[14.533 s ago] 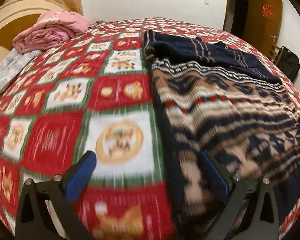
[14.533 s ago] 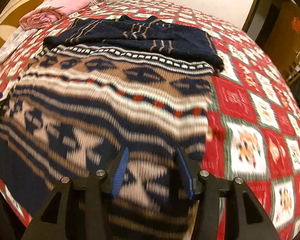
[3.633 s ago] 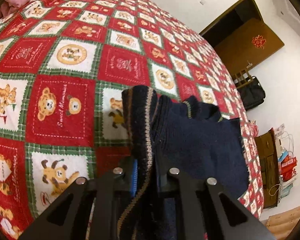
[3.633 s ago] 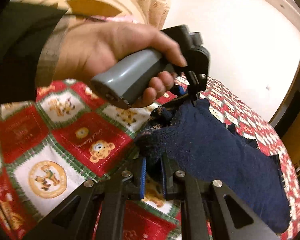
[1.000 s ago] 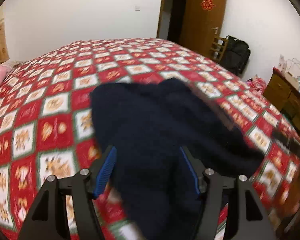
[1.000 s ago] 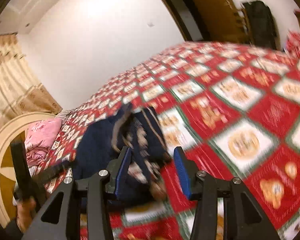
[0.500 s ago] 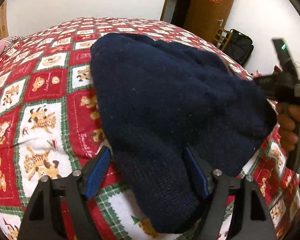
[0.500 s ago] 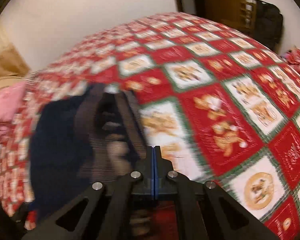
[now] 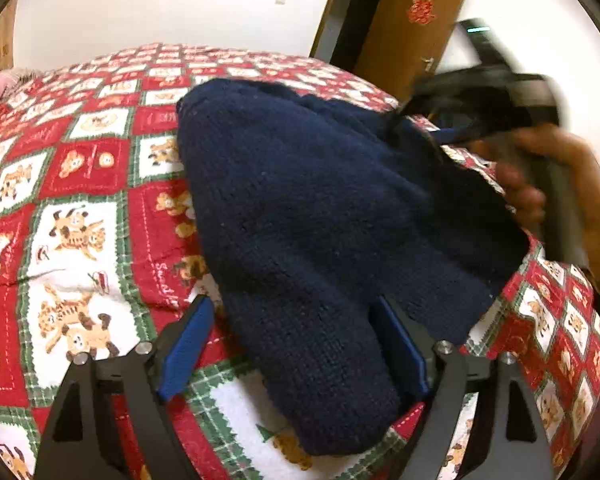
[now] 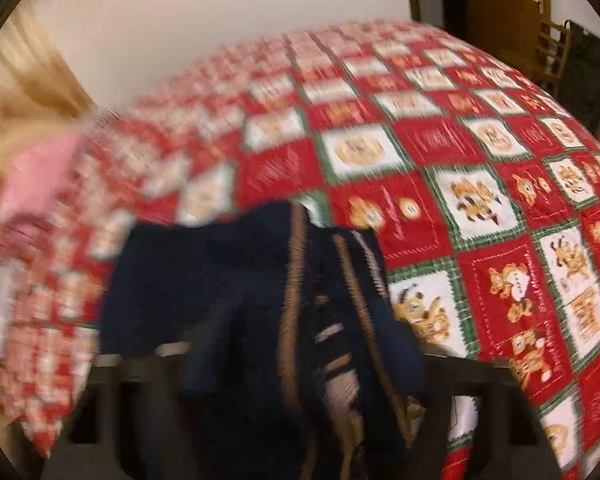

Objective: Fold small clothes
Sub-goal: 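Open both tools and pull them back from the folded bundle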

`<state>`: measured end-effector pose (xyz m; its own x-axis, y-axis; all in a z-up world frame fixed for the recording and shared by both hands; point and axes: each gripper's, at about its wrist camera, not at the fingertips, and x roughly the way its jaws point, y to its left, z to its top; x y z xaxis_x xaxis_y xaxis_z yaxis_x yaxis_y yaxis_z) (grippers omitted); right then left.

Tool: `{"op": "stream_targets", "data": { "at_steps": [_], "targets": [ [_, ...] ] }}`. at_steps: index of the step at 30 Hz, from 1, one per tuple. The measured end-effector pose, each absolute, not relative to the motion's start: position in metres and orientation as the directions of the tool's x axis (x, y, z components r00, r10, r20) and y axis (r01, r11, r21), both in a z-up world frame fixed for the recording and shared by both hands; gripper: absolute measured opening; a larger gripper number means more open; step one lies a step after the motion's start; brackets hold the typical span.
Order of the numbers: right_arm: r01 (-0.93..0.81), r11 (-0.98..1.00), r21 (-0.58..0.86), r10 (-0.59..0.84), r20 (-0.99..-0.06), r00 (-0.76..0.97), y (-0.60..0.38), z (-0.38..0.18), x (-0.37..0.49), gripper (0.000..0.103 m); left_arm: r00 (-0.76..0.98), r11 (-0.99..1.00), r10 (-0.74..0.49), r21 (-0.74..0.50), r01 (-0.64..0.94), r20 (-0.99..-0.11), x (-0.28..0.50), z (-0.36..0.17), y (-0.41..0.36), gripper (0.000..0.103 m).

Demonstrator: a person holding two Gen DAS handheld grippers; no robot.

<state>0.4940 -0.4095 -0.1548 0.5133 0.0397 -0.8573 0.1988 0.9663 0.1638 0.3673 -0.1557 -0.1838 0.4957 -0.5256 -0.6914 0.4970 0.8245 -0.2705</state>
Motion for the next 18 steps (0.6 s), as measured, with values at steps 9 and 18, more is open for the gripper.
{"op": "stream_targets", "data": {
  "at_steps": [9,18],
  "targets": [
    [0.254,0.967,0.023,-0.118,-0.842,0.526,-0.418,-0.176,0.493,0.009,0.46,0.823,-0.517,-0.272,0.499,-0.722,0.368,-0.19,-0.16,0.102],
    [0.067,0.995,0.074,0.005,-0.71,0.704,-0.386,-0.117,0.389,0.03,0.467,0.829,-0.51,-0.269,0.49,-0.722,0.365,-0.19,-0.158,0.103]
  ]
}}
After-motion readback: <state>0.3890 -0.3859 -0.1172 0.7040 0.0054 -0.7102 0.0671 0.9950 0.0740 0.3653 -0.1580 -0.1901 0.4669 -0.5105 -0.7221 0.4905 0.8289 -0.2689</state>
